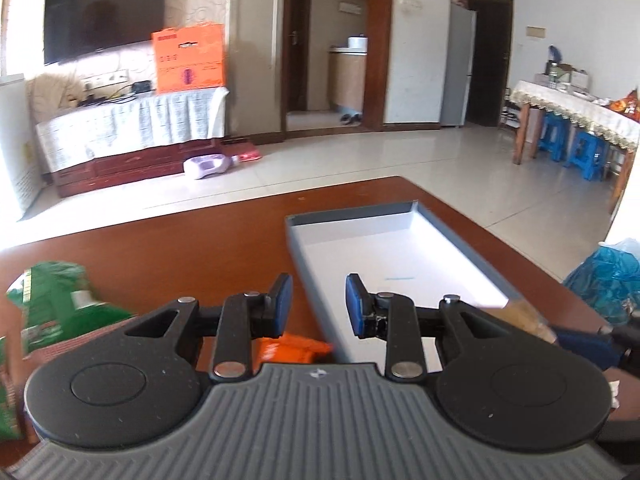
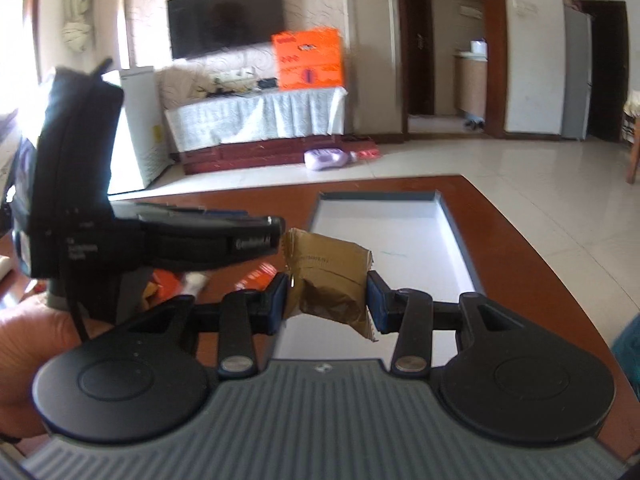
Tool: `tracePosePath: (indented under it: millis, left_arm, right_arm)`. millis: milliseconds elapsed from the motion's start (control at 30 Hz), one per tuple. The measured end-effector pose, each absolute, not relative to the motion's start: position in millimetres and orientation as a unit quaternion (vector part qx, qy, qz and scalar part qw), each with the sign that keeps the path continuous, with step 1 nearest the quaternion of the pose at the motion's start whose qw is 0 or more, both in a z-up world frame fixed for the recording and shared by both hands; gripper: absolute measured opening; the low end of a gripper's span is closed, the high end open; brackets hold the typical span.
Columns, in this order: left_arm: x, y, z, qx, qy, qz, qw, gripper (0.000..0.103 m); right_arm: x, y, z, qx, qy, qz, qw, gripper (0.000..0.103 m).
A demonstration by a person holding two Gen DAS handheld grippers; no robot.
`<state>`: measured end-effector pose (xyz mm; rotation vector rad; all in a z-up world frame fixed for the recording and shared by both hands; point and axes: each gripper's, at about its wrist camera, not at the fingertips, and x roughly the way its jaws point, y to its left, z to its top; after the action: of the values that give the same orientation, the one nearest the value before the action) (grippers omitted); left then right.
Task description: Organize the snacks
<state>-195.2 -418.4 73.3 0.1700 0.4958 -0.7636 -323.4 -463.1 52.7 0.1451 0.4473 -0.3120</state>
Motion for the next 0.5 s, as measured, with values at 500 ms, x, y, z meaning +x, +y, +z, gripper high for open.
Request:
tracePosePath:
  millis: [500]
  left_arm:
    - [-185.8, -437.2, 58.0, 0.079, 0.261, -0.379, 0.884, 0.027]
  right_arm:
    - [-322.7, -482.2, 42.0, 0.083, 0.239, -0.178, 0.951, 0.044]
